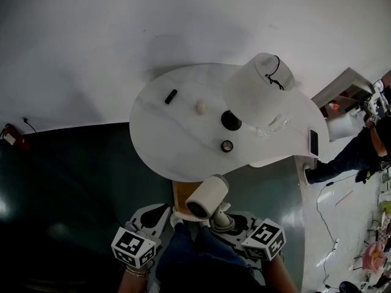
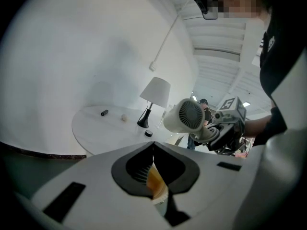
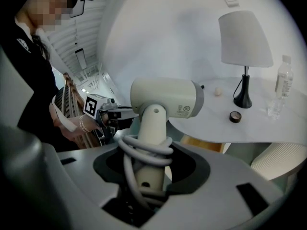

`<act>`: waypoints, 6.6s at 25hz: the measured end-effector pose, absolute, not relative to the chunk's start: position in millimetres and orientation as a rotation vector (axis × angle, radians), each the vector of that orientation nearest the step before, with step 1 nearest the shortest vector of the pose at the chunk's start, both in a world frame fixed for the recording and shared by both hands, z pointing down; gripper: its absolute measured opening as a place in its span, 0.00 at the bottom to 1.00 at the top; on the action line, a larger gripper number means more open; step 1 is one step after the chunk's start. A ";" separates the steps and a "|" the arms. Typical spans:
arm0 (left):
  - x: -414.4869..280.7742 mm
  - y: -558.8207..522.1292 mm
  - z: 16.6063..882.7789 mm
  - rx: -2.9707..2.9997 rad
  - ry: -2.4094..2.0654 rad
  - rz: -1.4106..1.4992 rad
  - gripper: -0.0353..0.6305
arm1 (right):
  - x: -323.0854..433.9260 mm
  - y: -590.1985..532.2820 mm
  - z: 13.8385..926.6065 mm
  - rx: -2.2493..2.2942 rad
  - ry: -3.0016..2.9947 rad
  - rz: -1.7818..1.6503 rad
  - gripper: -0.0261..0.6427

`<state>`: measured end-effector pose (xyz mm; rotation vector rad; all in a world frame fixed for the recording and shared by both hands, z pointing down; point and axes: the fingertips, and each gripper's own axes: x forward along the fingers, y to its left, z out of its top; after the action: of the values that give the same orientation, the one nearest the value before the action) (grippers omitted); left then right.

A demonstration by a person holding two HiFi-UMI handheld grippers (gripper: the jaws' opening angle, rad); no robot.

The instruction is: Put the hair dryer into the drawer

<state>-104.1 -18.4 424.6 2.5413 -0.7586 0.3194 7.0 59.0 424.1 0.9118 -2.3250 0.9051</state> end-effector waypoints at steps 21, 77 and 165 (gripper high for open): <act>-96.6 -24.2 455.5 2.433 -0.915 0.361 0.08 | 23.1 86.3 500.7 0.520 -2.112 0.962 0.37; -99.5 -29.5 542.4 2.245 -0.993 0.460 0.08 | 29.1 -1.1 643.4 0.546 -1.691 0.943 0.38; -68.1 -22.0 643.1 2.197 -0.762 0.743 0.08 | 52.2 -51.1 772.3 0.709 -1.339 0.473 0.38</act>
<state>-68.1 -22.0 643.1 2.1974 -0.7616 0.7428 52.2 -51.1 772.3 0.7087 -1.3393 0.4730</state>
